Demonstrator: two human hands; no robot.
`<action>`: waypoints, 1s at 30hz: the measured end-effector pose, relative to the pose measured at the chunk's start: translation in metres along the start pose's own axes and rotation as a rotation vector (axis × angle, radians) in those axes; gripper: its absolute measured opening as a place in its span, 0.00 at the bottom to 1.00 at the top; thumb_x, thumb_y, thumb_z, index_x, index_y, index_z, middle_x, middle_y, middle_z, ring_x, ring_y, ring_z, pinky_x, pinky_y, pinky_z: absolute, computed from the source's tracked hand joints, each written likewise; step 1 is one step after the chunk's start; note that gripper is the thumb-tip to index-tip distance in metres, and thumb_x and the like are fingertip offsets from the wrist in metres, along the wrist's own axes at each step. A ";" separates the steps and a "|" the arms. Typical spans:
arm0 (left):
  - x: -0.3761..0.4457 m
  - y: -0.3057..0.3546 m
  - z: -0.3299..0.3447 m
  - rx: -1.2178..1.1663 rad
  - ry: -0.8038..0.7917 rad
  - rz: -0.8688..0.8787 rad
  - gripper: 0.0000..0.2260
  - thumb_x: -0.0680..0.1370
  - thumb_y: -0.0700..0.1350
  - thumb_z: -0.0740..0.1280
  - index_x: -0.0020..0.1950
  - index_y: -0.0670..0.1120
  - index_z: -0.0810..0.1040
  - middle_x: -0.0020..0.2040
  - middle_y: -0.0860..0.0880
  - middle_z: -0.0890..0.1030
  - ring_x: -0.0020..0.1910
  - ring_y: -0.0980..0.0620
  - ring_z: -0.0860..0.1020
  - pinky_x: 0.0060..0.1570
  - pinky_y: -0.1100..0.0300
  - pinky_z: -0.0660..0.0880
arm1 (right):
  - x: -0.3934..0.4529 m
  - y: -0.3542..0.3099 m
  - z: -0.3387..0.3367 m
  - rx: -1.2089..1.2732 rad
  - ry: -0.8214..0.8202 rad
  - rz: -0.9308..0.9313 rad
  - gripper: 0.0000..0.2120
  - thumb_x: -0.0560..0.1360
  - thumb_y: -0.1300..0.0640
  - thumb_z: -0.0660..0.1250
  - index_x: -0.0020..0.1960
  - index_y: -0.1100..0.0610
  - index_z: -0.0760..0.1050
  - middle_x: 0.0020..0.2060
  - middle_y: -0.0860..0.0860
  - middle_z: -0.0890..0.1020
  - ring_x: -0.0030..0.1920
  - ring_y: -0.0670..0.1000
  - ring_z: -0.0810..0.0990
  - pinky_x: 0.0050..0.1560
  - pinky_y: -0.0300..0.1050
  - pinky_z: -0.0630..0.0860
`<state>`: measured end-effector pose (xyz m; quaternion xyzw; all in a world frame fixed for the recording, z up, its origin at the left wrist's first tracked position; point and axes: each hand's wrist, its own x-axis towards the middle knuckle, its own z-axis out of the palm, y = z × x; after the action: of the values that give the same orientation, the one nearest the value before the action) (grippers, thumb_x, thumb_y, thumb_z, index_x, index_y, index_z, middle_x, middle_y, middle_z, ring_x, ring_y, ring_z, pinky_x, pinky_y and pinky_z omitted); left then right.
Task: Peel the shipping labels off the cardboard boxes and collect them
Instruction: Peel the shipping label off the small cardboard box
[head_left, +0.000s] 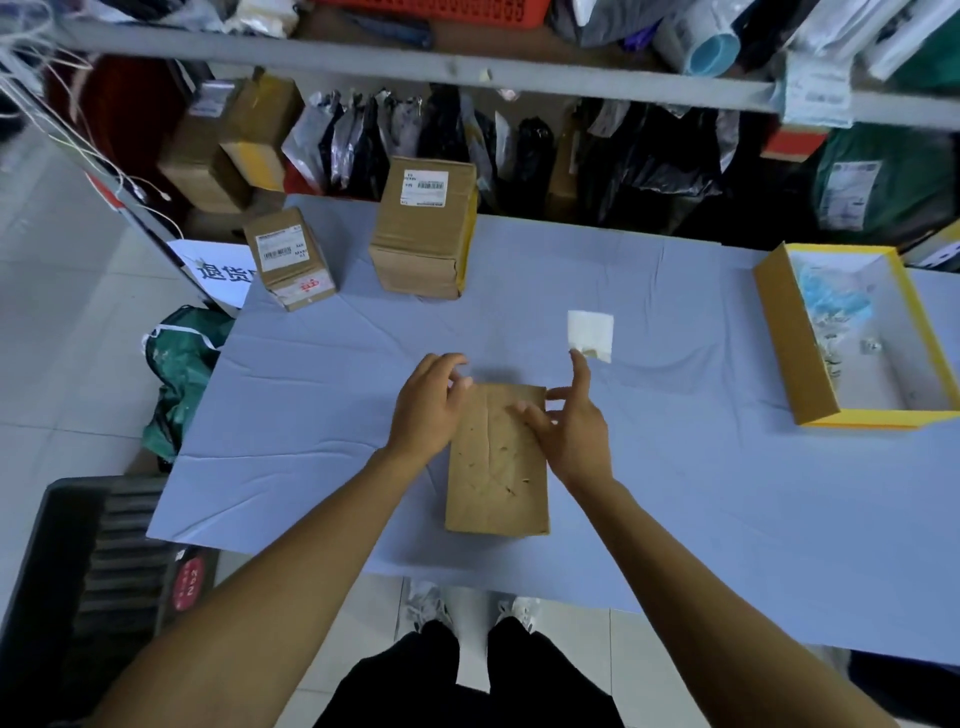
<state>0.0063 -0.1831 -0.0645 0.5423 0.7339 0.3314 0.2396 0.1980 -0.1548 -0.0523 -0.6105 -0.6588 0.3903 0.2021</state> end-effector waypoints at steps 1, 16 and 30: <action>-0.008 -0.004 -0.004 -0.065 -0.035 -0.036 0.16 0.78 0.44 0.68 0.66 0.46 0.75 0.55 0.49 0.76 0.45 0.54 0.77 0.51 0.47 0.78 | -0.010 0.003 -0.003 0.101 -0.039 0.009 0.47 0.71 0.41 0.72 0.77 0.44 0.44 0.63 0.51 0.76 0.52 0.50 0.81 0.51 0.45 0.77; -0.109 -0.006 -0.025 0.020 -0.505 0.047 0.55 0.66 0.55 0.79 0.78 0.61 0.40 0.80 0.54 0.43 0.78 0.54 0.51 0.72 0.59 0.60 | -0.106 0.009 0.012 0.051 -0.222 -0.082 0.60 0.62 0.49 0.80 0.76 0.40 0.38 0.77 0.40 0.51 0.76 0.45 0.58 0.69 0.44 0.68; -0.046 0.044 -0.074 0.080 -0.280 0.110 0.33 0.75 0.47 0.73 0.76 0.49 0.63 0.74 0.47 0.65 0.70 0.47 0.68 0.68 0.57 0.67 | -0.063 -0.050 -0.013 -0.028 0.077 -0.068 0.26 0.70 0.49 0.75 0.65 0.47 0.71 0.75 0.55 0.55 0.72 0.56 0.60 0.66 0.48 0.66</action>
<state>-0.0048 -0.2351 0.0169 0.6316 0.6752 0.2356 0.2996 0.1863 -0.2095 0.0071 -0.6050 -0.6765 0.3501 0.2317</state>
